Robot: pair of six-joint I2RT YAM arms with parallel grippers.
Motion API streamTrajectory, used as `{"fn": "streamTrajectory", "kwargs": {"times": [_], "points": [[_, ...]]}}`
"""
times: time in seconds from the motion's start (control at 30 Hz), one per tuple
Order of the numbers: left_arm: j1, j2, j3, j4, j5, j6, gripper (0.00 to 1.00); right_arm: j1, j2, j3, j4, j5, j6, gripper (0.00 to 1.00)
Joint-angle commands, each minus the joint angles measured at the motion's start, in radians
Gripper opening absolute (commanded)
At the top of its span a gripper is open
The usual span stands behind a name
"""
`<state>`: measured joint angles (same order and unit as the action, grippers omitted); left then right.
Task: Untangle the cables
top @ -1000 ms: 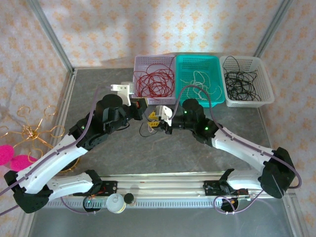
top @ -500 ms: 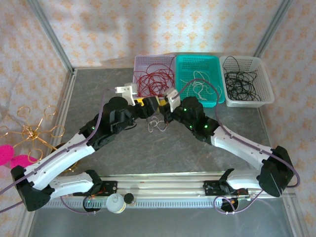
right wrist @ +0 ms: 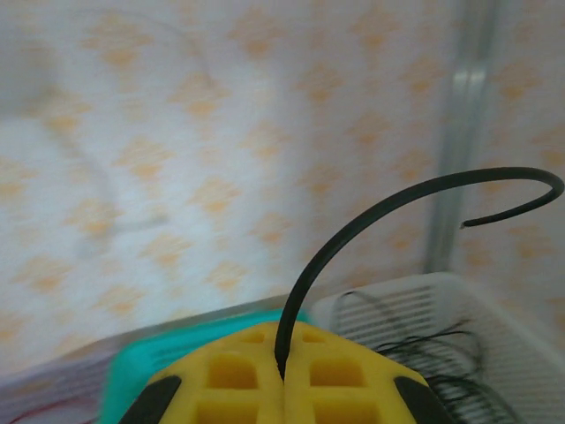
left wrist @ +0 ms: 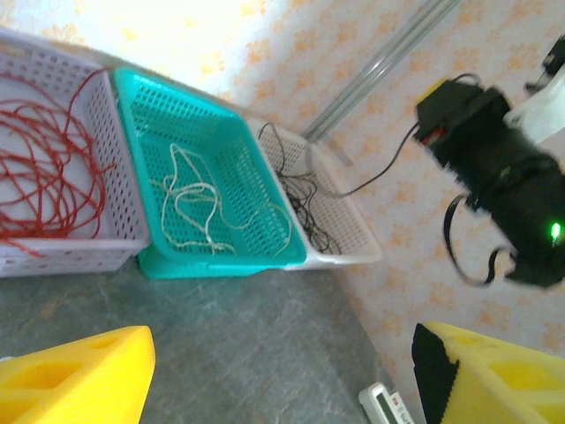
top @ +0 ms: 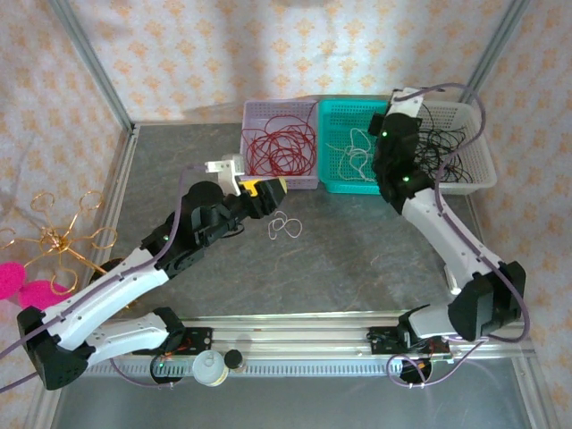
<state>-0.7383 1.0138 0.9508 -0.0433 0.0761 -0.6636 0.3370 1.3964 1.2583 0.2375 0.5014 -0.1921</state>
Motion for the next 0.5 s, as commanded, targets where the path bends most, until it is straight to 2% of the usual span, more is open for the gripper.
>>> {"fn": "streamTrajectory", "kwargs": {"times": [0.0, 0.2, 0.37, 0.47], "points": [[0.018, -0.016, -0.043, 0.045, 0.033, -0.023, 0.77, -0.077, 0.065, 0.007, 0.106, 0.125, -0.098, 0.00], [0.051, 0.016, -0.072, 0.053, 0.071, -0.045, 0.77, -0.217, 0.171, 0.033, 0.221, 0.113, -0.149, 0.00], [0.056, 0.060, -0.101, 0.098, 0.100, -0.117, 0.76, -0.292, 0.240, 0.020, 0.270, 0.088, -0.147, 0.00], [0.057, 0.087, -0.084, 0.090, 0.111, -0.115, 0.76, -0.324, 0.267, 0.001, 0.275, 0.056, -0.114, 0.00]]}}
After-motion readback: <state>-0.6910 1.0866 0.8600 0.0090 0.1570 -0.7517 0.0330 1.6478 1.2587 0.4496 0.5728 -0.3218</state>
